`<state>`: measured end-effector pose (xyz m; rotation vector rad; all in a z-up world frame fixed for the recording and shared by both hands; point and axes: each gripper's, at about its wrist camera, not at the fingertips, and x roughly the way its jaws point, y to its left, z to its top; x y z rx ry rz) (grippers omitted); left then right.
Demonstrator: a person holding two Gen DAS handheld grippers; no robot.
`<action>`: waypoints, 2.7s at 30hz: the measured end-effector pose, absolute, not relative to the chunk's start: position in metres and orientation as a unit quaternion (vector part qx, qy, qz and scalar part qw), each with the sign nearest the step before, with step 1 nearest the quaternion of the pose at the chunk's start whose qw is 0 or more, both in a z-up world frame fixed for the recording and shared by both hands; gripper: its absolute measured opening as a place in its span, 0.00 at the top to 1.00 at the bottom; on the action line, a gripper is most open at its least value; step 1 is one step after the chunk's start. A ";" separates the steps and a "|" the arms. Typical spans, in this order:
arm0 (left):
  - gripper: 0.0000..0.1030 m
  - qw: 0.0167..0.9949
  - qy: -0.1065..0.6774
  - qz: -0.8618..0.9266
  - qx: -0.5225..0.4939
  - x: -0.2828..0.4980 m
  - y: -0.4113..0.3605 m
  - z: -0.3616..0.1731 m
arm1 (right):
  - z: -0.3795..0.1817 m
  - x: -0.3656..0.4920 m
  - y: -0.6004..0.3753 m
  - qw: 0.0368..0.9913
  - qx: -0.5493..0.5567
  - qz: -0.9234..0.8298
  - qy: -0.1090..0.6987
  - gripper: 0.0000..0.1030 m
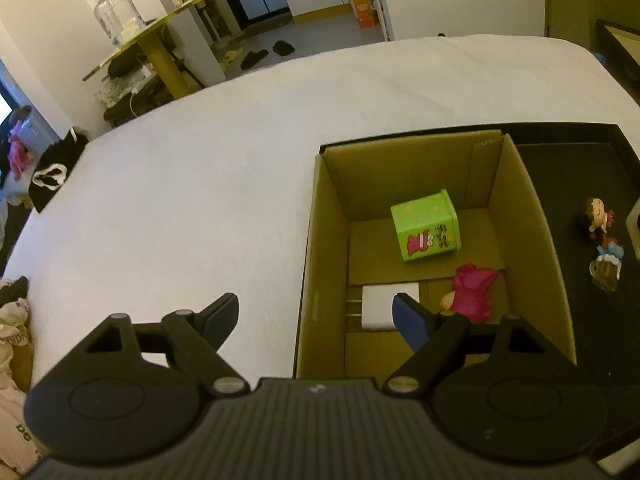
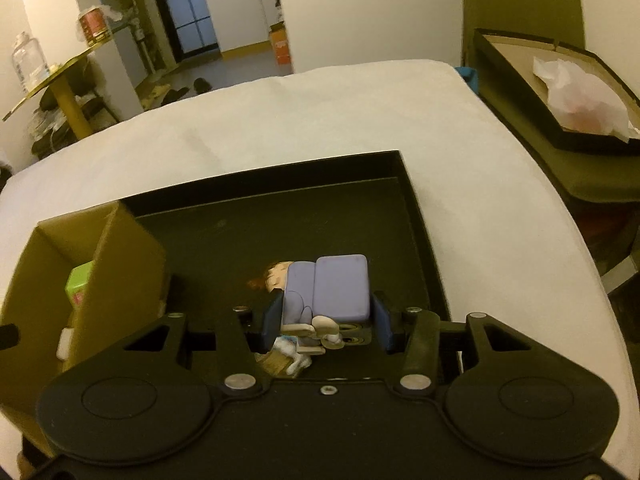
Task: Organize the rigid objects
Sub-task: 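Move the right gripper back to the lavender charger and close on it, then carry the lavender charger into the box and open the right gripper, then move the right gripper to the blue smurf figure and grasp it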
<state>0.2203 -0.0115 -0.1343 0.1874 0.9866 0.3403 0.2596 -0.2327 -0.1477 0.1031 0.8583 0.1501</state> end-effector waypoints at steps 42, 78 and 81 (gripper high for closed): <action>0.31 0.880 0.464 0.105 -0.016 0.205 0.040 -0.144 | -0.087 0.257 -0.049 0.860 -0.190 0.252 0.401 0.56; 0.93 0.878 0.468 0.098 0.014 0.201 0.026 -0.141 | -0.077 0.223 -0.151 0.899 -0.094 0.165 0.394 0.34; 0.93 0.878 0.467 0.101 0.026 0.200 0.022 -0.140 | -0.088 0.220 -0.164 0.901 -0.075 0.153 0.399 0.34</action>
